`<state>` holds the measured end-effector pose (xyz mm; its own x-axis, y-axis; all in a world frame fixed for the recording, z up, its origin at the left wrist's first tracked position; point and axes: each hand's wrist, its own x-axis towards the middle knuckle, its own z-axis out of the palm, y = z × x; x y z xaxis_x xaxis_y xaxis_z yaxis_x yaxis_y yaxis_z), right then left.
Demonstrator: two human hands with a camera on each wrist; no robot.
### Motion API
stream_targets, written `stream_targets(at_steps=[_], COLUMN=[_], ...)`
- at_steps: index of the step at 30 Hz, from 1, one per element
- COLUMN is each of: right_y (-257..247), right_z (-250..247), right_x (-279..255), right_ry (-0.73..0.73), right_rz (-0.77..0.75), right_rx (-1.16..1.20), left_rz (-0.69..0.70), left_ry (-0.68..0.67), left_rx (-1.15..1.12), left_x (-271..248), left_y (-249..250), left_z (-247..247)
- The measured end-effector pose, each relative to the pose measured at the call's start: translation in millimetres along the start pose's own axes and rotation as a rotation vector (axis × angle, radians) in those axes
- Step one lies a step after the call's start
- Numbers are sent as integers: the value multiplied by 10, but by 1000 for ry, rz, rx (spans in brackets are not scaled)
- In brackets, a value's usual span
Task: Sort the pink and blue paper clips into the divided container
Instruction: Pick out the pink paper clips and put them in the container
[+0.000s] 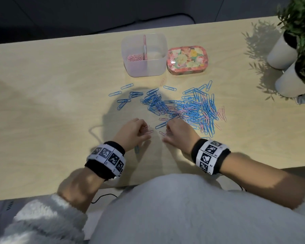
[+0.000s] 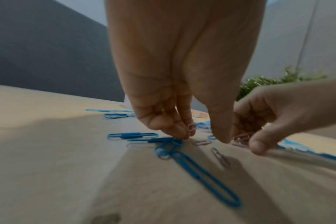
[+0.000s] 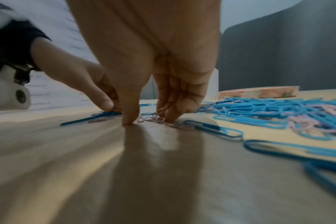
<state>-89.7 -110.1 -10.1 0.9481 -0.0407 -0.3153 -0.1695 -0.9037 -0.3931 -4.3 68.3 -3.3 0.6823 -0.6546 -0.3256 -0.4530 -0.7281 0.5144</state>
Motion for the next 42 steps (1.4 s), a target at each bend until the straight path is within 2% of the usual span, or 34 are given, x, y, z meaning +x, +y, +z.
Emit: stream_targets(at_steps=[4,8,13,15,18,19,22,24,26,29,32,34,36,39,42], right_y=[-80,-99,-93,-25,199,290,540,679,753,788,841,900,911,899,838], right_z=[31,3,-12,-72,-241,-305,-425,-445,-448,-480,-527,-531,-512,-448,-382], right_x=[14,36,57,64,58,47,-21,-54,-87,-154,-210,-230,-251,-270,-221], right_ry=[-9,-42,-80,-35,72,70,44,51,66,138,108,87,138,192,109], right_rz=[5,-13,-82,-80,17,60,178,246,321,437,516,526,510,357,187], right_rx=[56,8,-132,19,339,445,775,867,936,1212,1479,1450,1265,862,506], left_rz=[79,136,139,196,296,299,188,121,0,-213,-363,-306,-120,62,135], left_ry=[33,86,45,37,111,117,45,18,-52,-127,-191,-181,-141,-154,-112], left_rx=[145,255,374,407,465,398,42,-143,-391,-808,-996,-894,-640,-227,8], left_x=[-3,41,43,28,11,8,44,95,181,321,425,477,486,457,400], left_y=[54,81,96,118,156,180,223,280,363,491,589,646,683,687,709], left_z=[74,162,210,224,227,225,229,197,145,84,71,115,189,347,471])
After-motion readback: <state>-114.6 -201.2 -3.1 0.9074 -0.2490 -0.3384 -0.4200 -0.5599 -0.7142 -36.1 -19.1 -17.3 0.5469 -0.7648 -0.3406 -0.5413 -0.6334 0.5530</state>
